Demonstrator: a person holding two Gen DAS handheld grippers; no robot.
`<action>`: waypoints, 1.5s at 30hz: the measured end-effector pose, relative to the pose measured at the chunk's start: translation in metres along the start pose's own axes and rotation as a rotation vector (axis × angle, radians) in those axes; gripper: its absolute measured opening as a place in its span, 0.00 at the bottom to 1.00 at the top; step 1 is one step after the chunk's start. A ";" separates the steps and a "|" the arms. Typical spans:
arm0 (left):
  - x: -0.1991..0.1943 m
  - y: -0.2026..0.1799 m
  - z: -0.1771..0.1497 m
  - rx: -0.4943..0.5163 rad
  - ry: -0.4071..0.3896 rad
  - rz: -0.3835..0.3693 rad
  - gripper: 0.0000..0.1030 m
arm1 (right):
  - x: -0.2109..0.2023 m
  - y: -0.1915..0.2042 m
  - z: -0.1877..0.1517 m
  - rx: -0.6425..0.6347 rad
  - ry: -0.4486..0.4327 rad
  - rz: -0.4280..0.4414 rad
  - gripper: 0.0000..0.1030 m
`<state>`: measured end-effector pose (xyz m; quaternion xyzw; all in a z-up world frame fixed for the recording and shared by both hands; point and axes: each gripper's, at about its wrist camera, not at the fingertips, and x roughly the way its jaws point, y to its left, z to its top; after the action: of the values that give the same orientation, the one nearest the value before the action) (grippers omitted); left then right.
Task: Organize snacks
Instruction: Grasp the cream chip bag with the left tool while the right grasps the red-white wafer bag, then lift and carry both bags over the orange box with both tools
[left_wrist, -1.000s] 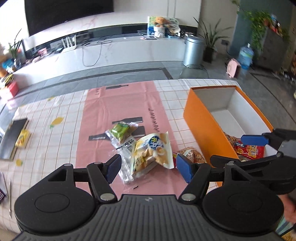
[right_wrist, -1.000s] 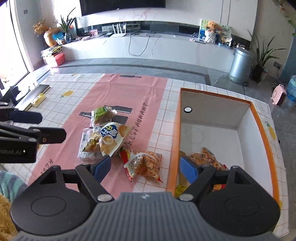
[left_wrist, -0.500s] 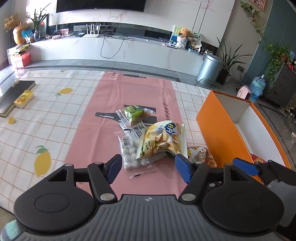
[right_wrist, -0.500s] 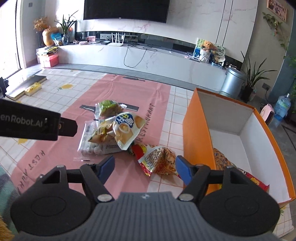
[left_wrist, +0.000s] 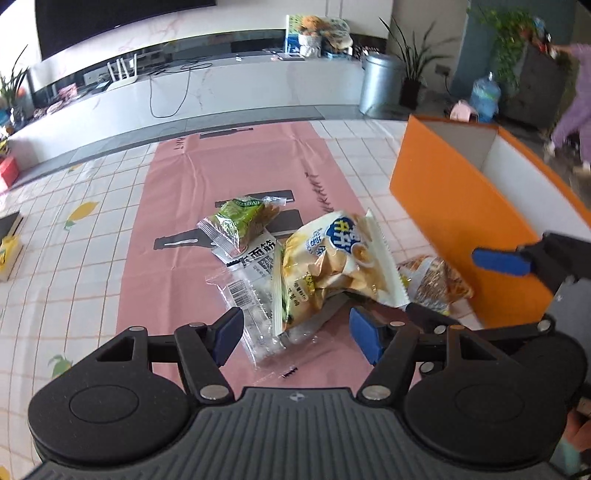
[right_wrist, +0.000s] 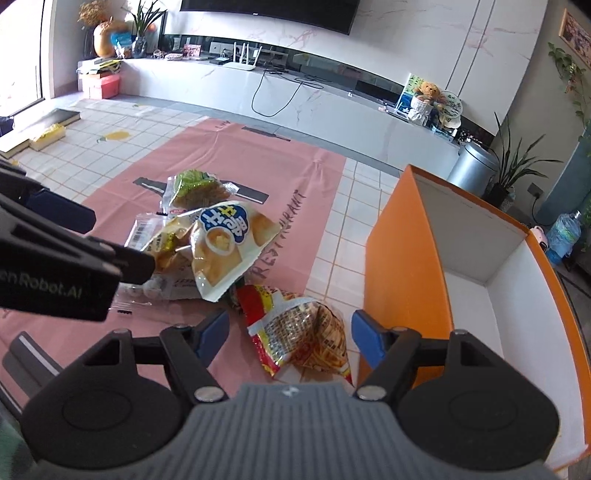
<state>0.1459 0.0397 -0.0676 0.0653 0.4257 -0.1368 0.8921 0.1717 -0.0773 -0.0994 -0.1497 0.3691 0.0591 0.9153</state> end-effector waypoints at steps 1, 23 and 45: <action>0.004 -0.002 0.000 0.021 0.001 0.001 0.75 | 0.003 0.001 0.000 -0.008 0.001 -0.004 0.69; 0.054 -0.011 0.004 0.136 -0.026 0.022 0.50 | 0.045 0.018 -0.012 -0.118 0.047 -0.052 0.58; 0.011 0.005 0.007 -0.050 0.001 0.007 0.14 | 0.013 0.005 0.000 -0.099 -0.013 -0.043 0.34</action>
<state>0.1588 0.0410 -0.0719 0.0445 0.4291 -0.1227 0.8938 0.1806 -0.0728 -0.1096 -0.2024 0.3567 0.0587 0.9101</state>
